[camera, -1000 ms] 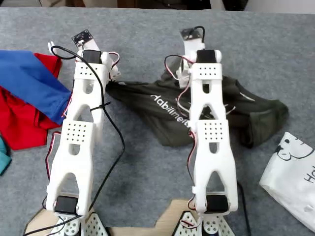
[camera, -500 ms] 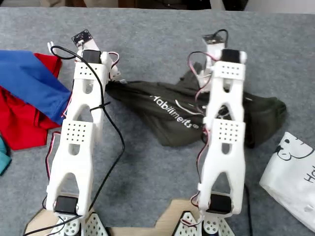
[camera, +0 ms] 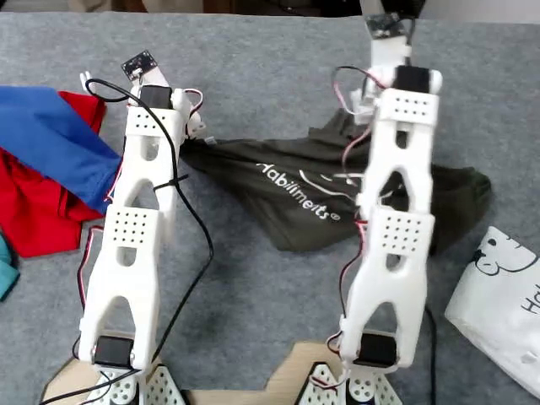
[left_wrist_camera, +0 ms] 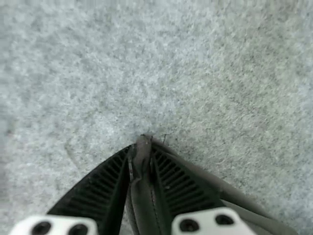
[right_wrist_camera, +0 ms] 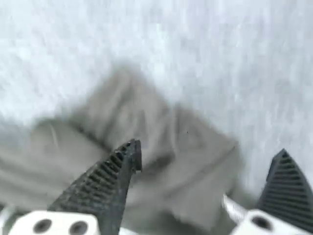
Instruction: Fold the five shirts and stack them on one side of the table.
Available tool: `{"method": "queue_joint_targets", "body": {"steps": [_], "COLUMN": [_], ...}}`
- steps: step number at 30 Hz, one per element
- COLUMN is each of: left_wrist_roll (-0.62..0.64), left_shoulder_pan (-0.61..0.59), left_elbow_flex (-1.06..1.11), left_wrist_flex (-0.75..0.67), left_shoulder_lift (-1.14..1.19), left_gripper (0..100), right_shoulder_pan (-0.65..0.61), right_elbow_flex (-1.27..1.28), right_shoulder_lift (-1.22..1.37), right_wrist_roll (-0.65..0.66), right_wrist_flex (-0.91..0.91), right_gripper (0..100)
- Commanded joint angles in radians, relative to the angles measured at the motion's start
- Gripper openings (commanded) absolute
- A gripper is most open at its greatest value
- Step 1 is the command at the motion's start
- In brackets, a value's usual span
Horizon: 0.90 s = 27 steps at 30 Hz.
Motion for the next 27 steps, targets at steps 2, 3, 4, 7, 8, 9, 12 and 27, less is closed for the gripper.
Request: {"method": "queue_joint_targets", "body": {"steps": [2, 3, 4, 7, 8, 9, 12, 27], "left_wrist_roll": [-0.005, -0.005, -0.005, -0.006, -0.006, -0.006, -0.006, -0.006], "left_shoulder_pan": [-0.018, -0.018, -0.018, -0.018, -0.018, -0.020, -0.020, -0.020], "left_elbow_flex": [-0.051, -0.051, -0.051, -0.051, -0.051, -0.051, -0.051, -0.051], "left_wrist_flex": [-0.017, -0.017, -0.018, -0.018, -0.018, -0.018, -0.017, -0.017], "left_shoulder_lift": [-0.012, -0.012, -0.012, -0.012, -0.012, -0.012, -0.012, -0.012], "left_gripper": [2, 2, 2, 2, 2, 2, 2, 2], "right_shoulder_pan": [-0.082, -0.088, -0.093, -0.097, -0.096, -0.096, -0.093, -0.065], "right_elbow_flex": [-0.015, -0.015, -0.016, -0.021, -0.021, -0.021, -0.018, -0.070], "right_shoulder_lift": [0.036, 0.059, 0.084, 0.137, 0.147, 0.154, 0.171, 0.225], "right_wrist_roll": [-0.026, -0.038, -0.043, -0.038, -0.038, -0.038, -0.043, 0.048], "right_wrist_flex": [-0.184, -0.226, -0.258, -0.281, -0.281, -0.279, -0.275, -0.262], "right_gripper": [40.0, 40.0, 40.0, 40.0, 39.9, 39.9, 39.4, 7.2]}}
